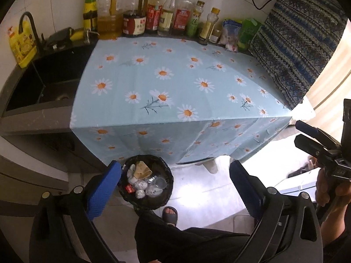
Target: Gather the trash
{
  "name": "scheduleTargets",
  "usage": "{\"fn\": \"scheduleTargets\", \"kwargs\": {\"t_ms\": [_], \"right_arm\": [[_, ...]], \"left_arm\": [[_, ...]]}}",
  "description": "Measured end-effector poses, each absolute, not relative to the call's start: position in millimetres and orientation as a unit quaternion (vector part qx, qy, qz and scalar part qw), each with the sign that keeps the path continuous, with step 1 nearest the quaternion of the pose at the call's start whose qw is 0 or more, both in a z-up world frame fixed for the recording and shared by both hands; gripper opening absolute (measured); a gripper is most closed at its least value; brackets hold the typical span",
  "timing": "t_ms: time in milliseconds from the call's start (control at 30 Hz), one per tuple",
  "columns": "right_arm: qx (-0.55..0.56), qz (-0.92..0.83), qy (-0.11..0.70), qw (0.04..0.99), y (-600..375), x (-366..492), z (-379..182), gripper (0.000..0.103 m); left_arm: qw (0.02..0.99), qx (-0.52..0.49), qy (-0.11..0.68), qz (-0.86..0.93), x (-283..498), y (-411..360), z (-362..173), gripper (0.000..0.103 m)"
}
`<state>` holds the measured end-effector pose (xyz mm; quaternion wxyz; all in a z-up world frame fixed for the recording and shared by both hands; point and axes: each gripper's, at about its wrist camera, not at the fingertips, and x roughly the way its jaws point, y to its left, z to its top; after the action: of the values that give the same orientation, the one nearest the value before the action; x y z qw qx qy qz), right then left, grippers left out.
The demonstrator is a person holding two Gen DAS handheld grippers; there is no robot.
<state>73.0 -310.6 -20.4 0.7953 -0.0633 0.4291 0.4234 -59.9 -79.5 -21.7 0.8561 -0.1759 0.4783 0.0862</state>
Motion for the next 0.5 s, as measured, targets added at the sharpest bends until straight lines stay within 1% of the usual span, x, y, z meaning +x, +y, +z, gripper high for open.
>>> {"fn": "scheduleTargets", "kwargs": {"t_ms": [200, 500], "right_arm": [[-0.046, 0.409, 0.424, 0.807, -325, 71, -12, 0.098], [-0.036, 0.41, 0.411, 0.814, -332, 71, -1, 0.098]], "left_arm": [[0.87, -0.164, 0.454, 0.1, -68, -90, -2, 0.096], [0.88, -0.14, 0.437, 0.119, -74, -96, 17, 0.096]]}}
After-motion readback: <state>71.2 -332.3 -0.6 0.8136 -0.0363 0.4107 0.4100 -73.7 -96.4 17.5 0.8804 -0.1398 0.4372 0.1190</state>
